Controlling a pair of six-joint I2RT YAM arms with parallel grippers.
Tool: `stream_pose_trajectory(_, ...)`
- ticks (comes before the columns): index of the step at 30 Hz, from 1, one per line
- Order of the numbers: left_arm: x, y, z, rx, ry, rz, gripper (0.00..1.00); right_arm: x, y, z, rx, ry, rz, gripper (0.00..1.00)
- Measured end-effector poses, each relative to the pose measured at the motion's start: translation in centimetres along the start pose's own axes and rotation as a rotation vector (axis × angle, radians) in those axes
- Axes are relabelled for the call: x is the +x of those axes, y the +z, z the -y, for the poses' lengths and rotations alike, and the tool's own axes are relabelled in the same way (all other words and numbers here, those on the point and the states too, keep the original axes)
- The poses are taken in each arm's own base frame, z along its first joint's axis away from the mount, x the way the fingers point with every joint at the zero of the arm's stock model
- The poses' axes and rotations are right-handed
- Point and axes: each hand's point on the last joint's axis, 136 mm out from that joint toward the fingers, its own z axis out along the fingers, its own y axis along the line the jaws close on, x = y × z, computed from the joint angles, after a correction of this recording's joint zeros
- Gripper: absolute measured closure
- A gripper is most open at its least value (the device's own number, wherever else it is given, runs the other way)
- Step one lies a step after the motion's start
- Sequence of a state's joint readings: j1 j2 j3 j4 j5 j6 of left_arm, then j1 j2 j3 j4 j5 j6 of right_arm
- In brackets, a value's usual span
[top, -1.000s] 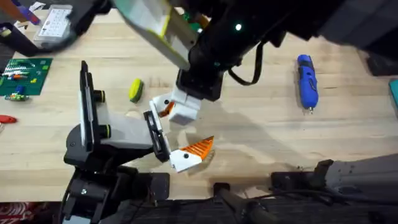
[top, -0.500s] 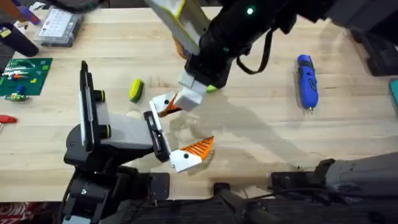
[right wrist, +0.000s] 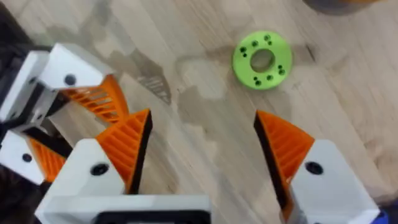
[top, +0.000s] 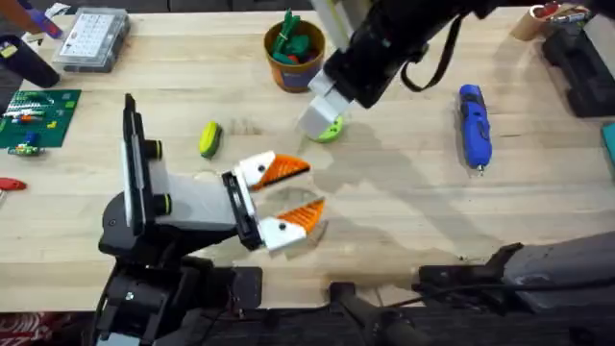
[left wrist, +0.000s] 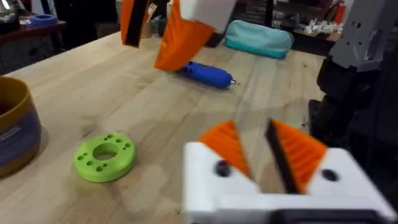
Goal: Pick up the gripper from the table and insert it into the empty holder that is missing its gripper. Then pick up a screw, insert it into the mounting hole, and use the screwdriver to tighten it. Finally, clean up the table by picking up the vegetable and placing it into the bucket.
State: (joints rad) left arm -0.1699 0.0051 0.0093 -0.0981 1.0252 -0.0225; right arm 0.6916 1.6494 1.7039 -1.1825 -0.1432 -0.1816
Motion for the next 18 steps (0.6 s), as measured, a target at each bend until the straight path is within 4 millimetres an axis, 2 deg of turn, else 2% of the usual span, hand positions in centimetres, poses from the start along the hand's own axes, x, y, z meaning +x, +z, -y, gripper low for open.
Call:
stream_pose_trajectory(3, 0.0, 0.0, 0.0, 0.000, 0.005, 0.000, 0.865, 0.2, -0.2, 1.4, 0.014, 0.065, 0.001, 0.005)
stream_pose_trajectory(4, 0.0, 0.0, 0.0, 0.000, 0.008, 0.000, 0.964, 0.4, -0.3, 2.0, 0.020, 0.087, 0.002, 0.005)
stream_pose_trajectory(6, 0.0, 0.0, 0.0, 0.000, 0.008, 0.000, 0.994, 0.8, -0.3, 3.2, 0.030, 0.135, -0.004, 0.006)
stream_pose_trajectory(11, 0.0, 0.0, 0.0, 0.000, 0.008, 0.000, 0.995, 3.0, 0.7, 5.4, 0.043, 0.251, -0.054, 0.006)
stream_pose_trajectory(18, 0.0, 0.0, 0.0, 0.000, 0.008, 0.000, 0.996, 3.5, 0.8, 5.4, 0.033, 0.279, -0.070, 0.005)
